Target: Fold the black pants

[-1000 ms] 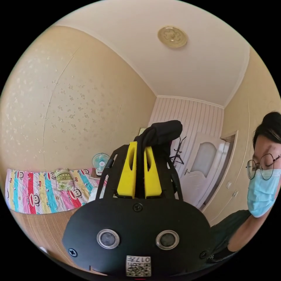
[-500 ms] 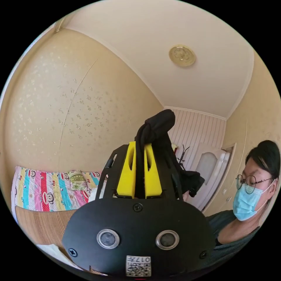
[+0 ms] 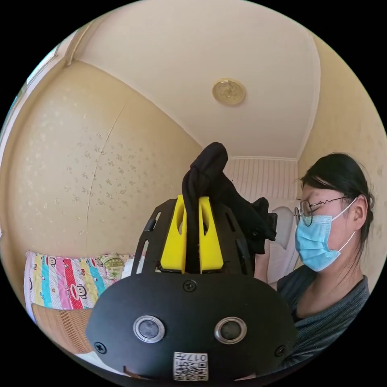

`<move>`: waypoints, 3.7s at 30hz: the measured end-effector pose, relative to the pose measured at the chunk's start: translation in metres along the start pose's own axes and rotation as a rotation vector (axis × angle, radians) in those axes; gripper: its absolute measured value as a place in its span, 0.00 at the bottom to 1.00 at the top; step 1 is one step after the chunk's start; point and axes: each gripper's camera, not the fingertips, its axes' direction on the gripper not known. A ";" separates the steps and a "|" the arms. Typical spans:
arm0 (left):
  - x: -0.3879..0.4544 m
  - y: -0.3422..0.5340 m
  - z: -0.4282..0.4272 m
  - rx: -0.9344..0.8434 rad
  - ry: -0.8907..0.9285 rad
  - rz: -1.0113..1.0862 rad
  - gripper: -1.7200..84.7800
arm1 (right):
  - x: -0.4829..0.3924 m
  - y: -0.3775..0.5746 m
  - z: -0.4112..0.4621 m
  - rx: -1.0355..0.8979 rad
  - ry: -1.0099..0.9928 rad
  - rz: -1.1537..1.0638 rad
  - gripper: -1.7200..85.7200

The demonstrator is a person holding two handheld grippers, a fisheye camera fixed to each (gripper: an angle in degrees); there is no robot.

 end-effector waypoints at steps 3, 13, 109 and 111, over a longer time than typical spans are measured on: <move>-0.063 0.005 0.031 -0.059 0.017 -0.117 0.07 | 0.066 0.027 0.040 -0.084 0.058 0.125 0.06; -0.479 -0.017 0.308 -0.361 -0.220 -0.534 0.12 | 0.470 0.061 0.283 -0.530 0.457 0.286 0.09; -0.473 0.214 -0.042 -1.571 0.051 -0.694 0.05 | 0.513 0.366 -0.223 -1.176 -0.590 0.854 0.06; -0.476 0.218 -0.051 -1.537 0.011 -0.764 0.05 | 0.543 0.377 -0.229 -1.255 -0.608 0.853 0.08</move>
